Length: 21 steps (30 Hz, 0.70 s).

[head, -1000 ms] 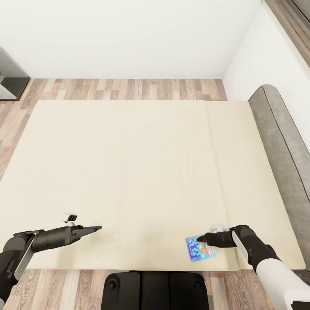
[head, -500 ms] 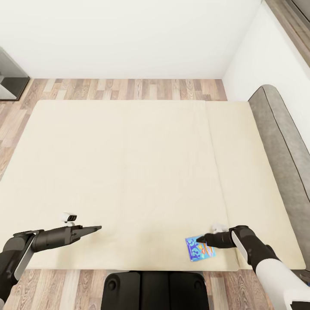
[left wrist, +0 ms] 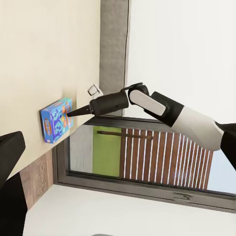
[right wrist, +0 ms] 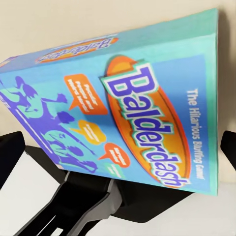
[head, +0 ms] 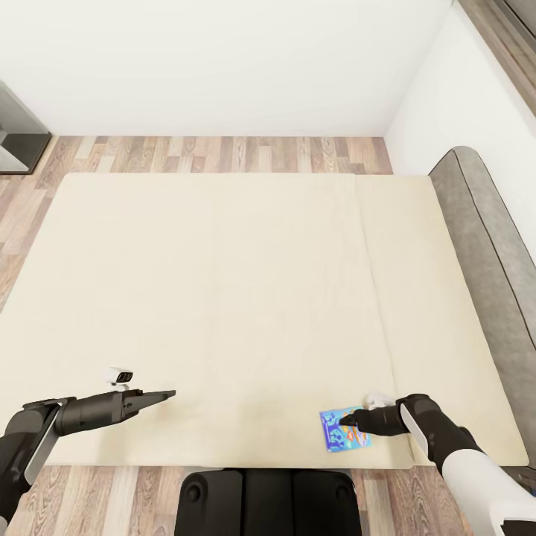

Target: Put all the toys in the child's room - the three board games (two on the bed and one on the table), the two jigsaw puzzles on the table, and the tennis ball on the table - inside the toy box on the table in the child's room.

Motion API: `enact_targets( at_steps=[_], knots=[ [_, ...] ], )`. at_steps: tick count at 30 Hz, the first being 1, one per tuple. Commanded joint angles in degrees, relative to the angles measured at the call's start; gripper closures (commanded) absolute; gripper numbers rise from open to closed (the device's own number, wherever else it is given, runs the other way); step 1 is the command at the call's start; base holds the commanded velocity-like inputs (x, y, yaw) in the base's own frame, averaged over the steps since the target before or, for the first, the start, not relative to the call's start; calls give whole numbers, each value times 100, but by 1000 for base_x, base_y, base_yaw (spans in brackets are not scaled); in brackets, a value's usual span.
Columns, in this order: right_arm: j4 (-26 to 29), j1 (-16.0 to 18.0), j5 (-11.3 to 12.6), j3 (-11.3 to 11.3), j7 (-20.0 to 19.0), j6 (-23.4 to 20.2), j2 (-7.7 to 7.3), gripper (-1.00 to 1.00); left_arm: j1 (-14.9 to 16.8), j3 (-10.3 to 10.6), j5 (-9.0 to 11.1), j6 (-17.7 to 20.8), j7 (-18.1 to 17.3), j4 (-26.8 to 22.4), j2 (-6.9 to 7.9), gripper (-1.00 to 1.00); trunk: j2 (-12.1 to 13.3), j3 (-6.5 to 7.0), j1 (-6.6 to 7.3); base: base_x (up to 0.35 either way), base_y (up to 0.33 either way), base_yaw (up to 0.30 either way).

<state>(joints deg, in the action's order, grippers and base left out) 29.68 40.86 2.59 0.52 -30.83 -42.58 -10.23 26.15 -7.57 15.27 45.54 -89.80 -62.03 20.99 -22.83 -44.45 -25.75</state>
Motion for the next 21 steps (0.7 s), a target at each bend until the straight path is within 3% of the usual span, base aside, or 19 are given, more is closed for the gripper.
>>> enact_targets(
  at_steps=[1, 10, 15, 21],
  knots=[
    [5, 1, 28, 7, -1, -40, -1, -100, 2, 2, 1, 61, -20, -2, 2, -100, -9, -6, -3, 0, 0, 0],
    [10, 1, 46, 8, -11, -33, 20, -100, 1, 2, -3, 61, -20, -2, 2, -100, -9, -6, -3, 0, 0, 0],
    [11, 1, 23, 2, 0, -31, 156, -100, 1, 2, -6, 61, -20, -2, -1, -100, -9, -6, -3, 0, 0, 0],
    [11, 1, 29, 1, 15, -31, 192, -100, 1, 3, -7, 61, -20, -2, 0, -100, -9, -6, -3, 0, 0, 0]
  ],
)
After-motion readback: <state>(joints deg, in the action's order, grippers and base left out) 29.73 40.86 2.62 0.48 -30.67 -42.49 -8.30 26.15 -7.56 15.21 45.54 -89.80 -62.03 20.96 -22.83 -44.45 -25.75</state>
